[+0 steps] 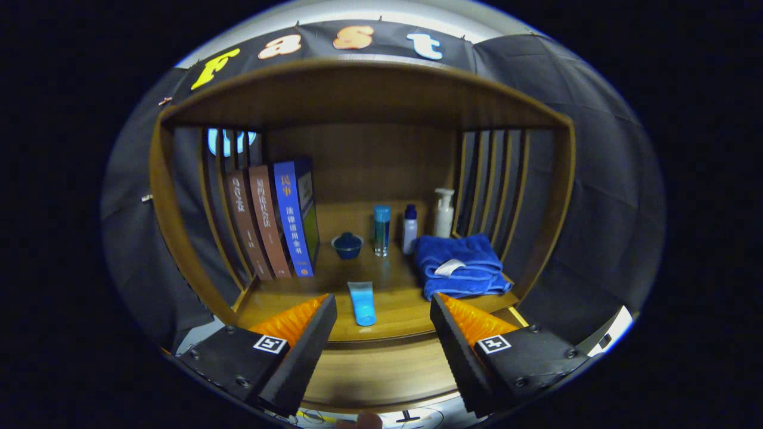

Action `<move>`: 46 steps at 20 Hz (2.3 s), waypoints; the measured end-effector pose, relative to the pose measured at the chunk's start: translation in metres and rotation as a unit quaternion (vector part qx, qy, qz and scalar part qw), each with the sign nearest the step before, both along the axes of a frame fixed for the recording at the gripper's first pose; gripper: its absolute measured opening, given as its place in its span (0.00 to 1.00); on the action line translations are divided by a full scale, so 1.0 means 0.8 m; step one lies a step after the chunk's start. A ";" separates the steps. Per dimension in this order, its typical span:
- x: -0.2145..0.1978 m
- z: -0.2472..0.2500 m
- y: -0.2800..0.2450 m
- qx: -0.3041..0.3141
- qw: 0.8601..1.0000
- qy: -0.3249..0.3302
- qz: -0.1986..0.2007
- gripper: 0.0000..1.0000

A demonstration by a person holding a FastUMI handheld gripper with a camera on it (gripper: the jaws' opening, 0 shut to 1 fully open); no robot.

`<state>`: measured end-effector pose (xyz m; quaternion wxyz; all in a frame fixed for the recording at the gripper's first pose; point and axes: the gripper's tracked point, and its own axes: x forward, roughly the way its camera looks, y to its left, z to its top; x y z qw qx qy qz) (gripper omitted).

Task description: Pull open the drawer, take out the items inside it, and place them on the countertop above the cabinet.

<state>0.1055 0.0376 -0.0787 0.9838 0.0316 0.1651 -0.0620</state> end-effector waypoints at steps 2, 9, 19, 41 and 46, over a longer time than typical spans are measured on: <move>-0.028 0.017 -0.011 -0.011 0.999 -0.044 -0.006 1.00; -0.130 0.017 -0.039 -0.068 0.989 -0.133 0.016 0.99; -0.214 -0.125 -0.036 -0.025 0.991 -0.124 0.034 0.99; -0.146 -0.295 -0.013 0.006 0.995 -0.041 0.088 0.98; -0.115 -0.282 -0.016 0.002 0.995 -0.032 0.096 0.99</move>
